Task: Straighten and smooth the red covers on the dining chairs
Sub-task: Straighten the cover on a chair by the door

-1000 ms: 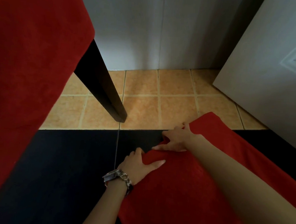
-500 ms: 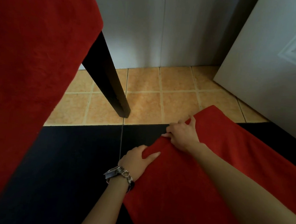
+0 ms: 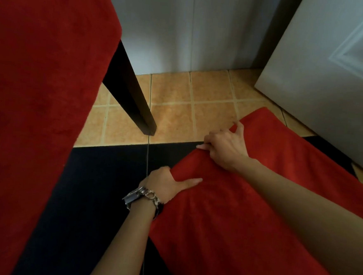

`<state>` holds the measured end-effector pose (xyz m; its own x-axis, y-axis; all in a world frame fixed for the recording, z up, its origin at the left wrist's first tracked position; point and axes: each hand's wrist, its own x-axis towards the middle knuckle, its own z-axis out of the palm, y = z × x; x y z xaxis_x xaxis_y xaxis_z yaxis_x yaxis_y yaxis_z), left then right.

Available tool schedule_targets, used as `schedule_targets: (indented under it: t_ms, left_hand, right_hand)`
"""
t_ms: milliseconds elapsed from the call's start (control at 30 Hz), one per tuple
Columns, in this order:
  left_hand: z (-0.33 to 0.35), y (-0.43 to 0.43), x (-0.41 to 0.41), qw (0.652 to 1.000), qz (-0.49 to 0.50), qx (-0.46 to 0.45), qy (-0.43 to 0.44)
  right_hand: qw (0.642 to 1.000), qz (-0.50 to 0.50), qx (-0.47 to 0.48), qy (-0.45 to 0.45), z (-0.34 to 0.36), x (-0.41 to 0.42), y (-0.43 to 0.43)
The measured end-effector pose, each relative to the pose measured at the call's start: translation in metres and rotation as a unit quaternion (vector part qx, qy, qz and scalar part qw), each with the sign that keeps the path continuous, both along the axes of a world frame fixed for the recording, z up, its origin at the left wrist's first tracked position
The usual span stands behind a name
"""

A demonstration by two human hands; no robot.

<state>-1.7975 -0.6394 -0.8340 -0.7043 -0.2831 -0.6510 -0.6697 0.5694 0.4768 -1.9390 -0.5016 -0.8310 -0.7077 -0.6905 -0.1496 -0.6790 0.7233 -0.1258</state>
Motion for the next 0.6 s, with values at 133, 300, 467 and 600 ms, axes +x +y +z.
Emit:
schedule_targets:
  t_ms: [133, 300, 467, 600]
  left_hand:
    - [0.043, 0.009, 0.010, 1.000, 0.012, -0.019, -0.009]
    - [0.098, 0.024, 0.021, 0.998, 0.030, -0.060, -0.002]
    - [0.158, 0.041, 0.024, 0.996, 0.028, -0.084, -0.014]
    - [0.199, 0.055, 0.031, 0.993, 0.034, -0.107, -0.020]
  right_hand:
    - [1.000, -0.003, -0.003, 0.008, 0.037, 0.010, 0.002]
    - [1.000, -0.013, -0.010, 0.003, 0.091, 0.024, 0.008]
    - [0.999, 0.010, -0.018, -0.038, 0.153, 0.023, 0.023]
    - [0.993, 0.093, 0.004, -0.071, 0.201, 0.019, 0.032]
